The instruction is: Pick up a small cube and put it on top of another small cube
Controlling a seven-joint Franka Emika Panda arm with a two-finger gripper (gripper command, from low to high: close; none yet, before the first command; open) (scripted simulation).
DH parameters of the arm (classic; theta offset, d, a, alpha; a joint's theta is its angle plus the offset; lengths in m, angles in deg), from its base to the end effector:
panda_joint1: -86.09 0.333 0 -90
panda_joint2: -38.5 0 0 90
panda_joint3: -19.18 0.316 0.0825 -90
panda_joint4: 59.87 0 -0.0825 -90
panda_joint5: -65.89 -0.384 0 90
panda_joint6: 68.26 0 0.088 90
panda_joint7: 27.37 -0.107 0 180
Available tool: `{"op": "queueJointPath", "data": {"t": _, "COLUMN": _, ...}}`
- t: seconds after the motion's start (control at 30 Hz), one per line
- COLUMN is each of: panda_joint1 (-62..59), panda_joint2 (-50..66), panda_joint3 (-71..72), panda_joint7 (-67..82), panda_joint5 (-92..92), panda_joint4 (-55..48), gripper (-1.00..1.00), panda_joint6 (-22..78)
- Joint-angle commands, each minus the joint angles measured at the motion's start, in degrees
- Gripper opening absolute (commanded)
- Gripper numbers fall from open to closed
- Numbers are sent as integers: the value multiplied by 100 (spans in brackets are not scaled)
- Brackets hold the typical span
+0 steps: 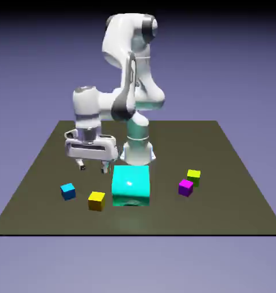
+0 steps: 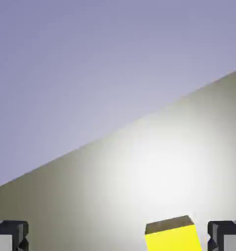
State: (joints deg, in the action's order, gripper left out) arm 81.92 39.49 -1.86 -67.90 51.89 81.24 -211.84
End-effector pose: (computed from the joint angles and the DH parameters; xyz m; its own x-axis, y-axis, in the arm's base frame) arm 0.4330 -0.2061 0.2909 0.2306 -0.9696 -0.0826 -0.9684 -0.2203 -0.1173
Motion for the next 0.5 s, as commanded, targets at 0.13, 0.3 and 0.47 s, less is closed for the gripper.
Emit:
{"op": "queueJointPath", "data": {"t": 0.13, "panda_joint1": -131, "panda_joint2": 1039, "panda_joint3": -649, "panda_joint7": 59, "panda_joint5": -432, "panda_joint4": -614, "gripper": 0, "panda_joint6": 939}}
{"op": "queueJointPath", "data": {"t": 0.3, "panda_joint1": -277, "panda_joint2": 2077, "panda_joint3": -1299, "panda_joint7": 119, "panda_joint5": -864, "panda_joint4": -1228, "gripper": 0, "panda_joint6": 1878}}
{"op": "queueJointPath", "data": {"t": 0.47, "panda_joint1": -365, "panda_joint2": 2706, "panda_joint3": -1692, "panda_joint7": 154, "panda_joint5": -1125, "panda_joint4": -1600, "gripper": 0, "panda_joint6": 2446}}
